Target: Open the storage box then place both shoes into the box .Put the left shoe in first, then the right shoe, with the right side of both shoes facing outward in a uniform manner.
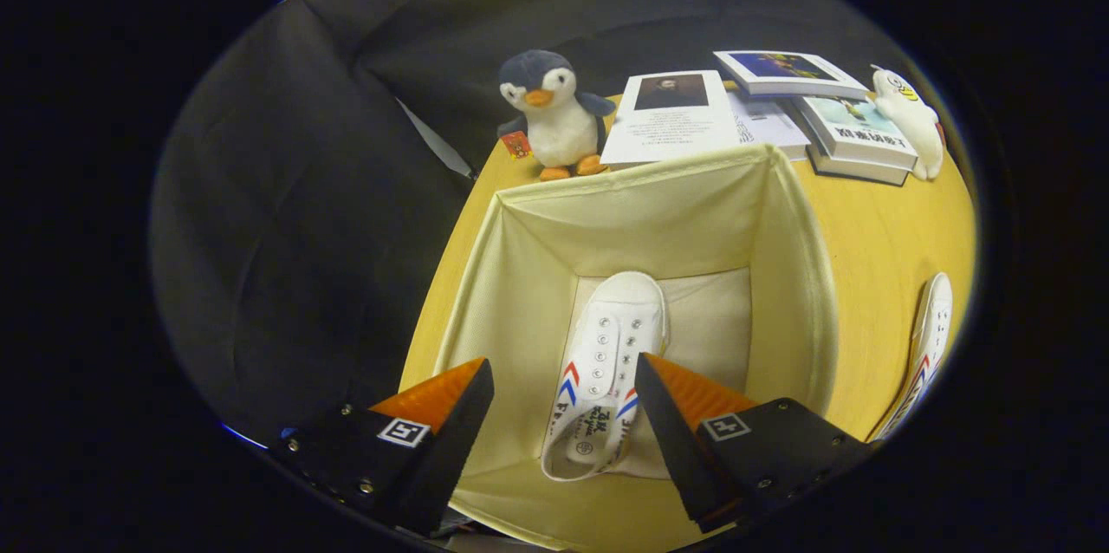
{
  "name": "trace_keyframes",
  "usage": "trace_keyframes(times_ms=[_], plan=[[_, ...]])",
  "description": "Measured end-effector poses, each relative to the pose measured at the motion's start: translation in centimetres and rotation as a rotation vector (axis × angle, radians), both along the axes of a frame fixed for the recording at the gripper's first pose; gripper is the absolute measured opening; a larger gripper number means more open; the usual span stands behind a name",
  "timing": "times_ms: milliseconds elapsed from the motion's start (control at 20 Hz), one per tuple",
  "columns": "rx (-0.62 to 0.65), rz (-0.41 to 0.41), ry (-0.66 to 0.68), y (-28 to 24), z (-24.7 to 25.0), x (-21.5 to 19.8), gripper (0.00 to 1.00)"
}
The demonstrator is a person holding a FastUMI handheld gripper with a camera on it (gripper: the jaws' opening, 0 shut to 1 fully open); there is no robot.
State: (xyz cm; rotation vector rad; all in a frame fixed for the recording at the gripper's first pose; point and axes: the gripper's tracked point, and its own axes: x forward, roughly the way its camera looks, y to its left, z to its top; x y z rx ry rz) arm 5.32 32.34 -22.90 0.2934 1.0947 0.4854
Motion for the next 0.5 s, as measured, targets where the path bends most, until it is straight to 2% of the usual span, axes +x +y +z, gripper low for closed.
trace_keyframes(times_ms=[300,500], plan=[[0.046,-0.032,-0.109,-4.5,4.9,0.7,0.98],[-0.005,-0.057,-0.182,-9.4,6.3,1.2,0.98]])
